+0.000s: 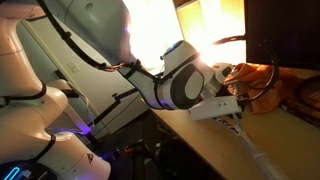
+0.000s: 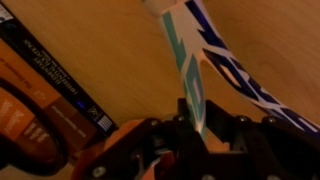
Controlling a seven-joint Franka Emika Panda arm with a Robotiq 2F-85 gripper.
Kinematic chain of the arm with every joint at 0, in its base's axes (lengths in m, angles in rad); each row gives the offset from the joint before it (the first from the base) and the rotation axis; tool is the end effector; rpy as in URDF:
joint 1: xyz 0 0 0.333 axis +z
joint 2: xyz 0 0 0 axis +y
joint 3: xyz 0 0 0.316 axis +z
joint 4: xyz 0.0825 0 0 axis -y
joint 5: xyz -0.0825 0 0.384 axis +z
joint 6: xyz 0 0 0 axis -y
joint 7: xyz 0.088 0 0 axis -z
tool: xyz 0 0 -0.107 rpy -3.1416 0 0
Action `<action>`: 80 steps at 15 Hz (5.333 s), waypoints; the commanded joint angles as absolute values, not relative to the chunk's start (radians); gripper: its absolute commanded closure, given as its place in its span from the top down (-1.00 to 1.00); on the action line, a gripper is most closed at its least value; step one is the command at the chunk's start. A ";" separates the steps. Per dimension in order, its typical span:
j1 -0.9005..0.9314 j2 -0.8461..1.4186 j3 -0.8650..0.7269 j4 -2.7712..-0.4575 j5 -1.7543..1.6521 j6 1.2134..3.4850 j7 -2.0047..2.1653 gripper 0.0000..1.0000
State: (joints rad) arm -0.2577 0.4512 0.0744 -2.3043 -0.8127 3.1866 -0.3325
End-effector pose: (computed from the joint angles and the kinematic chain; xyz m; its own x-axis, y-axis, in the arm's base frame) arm 0.5351 -0.0299 0.1882 0.5302 0.8176 0.2244 0.7420 -0.5756 0.3438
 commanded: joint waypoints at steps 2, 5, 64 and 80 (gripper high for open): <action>-0.219 0.331 0.034 -2.386 -0.768 3.210 -0.355 -0.82; -0.206 0.308 0.022 -2.402 -0.757 3.205 -0.357 -0.82; -0.003 0.575 -0.188 -2.272 -0.775 3.103 -0.350 -0.87; 0.085 0.593 -0.148 -2.096 -0.716 3.068 -0.360 1.00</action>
